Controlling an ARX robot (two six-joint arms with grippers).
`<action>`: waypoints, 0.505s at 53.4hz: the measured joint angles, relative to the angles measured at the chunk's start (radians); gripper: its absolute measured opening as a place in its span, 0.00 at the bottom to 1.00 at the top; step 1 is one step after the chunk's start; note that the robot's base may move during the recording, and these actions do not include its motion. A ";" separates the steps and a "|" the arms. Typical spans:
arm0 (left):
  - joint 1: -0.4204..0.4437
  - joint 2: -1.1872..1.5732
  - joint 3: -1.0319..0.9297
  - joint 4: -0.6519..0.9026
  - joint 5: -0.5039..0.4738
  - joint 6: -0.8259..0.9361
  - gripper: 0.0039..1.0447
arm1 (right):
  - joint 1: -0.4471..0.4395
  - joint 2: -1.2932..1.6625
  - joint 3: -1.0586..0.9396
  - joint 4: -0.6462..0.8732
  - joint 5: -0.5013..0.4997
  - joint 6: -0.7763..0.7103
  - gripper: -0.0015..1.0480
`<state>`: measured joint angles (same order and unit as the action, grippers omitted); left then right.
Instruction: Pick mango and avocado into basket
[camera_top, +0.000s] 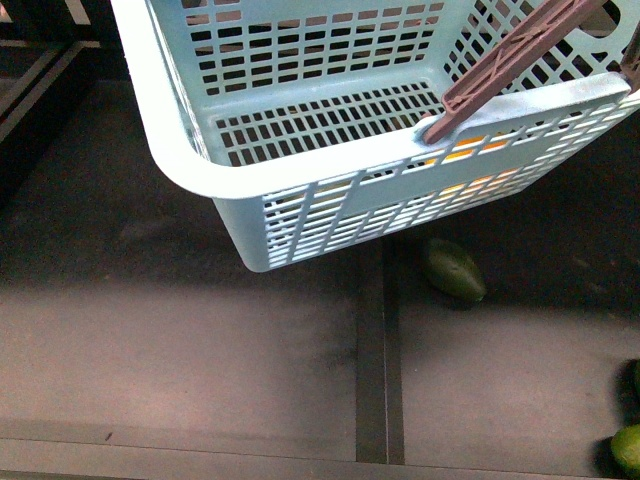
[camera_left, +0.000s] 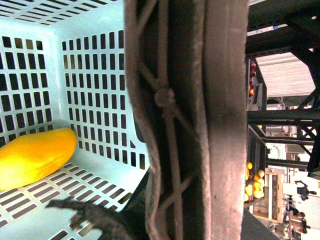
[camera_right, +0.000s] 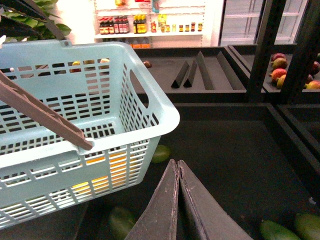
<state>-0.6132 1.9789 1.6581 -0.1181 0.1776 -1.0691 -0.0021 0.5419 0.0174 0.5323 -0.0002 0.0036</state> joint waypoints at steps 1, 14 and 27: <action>0.000 0.000 0.000 0.000 0.000 0.000 0.14 | 0.000 -0.012 0.000 -0.011 0.000 0.000 0.02; 0.000 0.000 0.000 0.000 -0.001 0.000 0.14 | 0.000 -0.143 0.000 -0.135 0.000 0.000 0.02; 0.000 0.000 0.000 0.000 -0.001 0.000 0.14 | 0.000 -0.243 0.000 -0.232 0.000 0.000 0.02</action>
<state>-0.6132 1.9789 1.6581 -0.1181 0.1768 -1.0691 -0.0021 0.2989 0.0170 0.3000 -0.0002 0.0036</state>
